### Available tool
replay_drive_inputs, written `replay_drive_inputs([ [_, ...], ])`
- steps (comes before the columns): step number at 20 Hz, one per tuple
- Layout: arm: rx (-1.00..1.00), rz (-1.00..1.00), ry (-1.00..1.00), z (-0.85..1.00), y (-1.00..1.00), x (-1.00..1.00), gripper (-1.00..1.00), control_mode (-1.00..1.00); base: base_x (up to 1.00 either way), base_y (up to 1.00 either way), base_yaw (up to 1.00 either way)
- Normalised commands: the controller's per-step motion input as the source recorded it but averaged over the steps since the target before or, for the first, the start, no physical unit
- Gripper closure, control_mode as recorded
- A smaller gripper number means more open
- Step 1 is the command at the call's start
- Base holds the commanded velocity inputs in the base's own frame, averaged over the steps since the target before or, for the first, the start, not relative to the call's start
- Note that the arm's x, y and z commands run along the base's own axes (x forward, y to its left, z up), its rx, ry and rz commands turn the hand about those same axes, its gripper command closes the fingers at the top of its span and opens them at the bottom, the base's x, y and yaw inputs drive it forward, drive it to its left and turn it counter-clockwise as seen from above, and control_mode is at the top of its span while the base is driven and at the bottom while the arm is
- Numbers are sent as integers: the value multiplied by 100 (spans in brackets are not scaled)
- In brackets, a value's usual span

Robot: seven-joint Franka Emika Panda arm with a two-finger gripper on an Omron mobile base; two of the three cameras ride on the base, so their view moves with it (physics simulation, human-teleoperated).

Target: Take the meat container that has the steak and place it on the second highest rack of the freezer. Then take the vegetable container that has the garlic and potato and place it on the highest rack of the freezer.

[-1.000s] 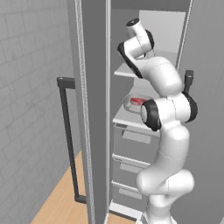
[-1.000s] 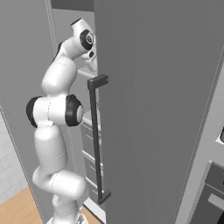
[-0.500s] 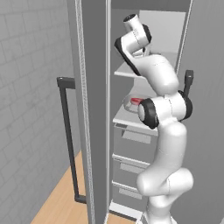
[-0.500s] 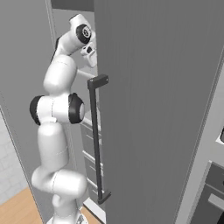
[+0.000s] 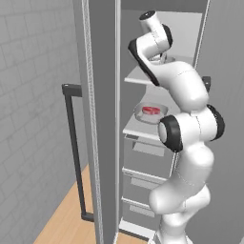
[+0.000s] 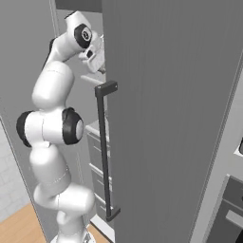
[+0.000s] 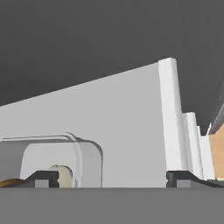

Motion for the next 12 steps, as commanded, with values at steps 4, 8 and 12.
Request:
replay_drive_inputs([
  [4,14,24,-48,7,-11,-100,-100,-100,0,0,0],
  [8,3,12,-58,-1,1,-100,-100,-100,0,0,0],
  [12,0,4,-56,-6,12,-100,-100,-100,0,0,0],
])
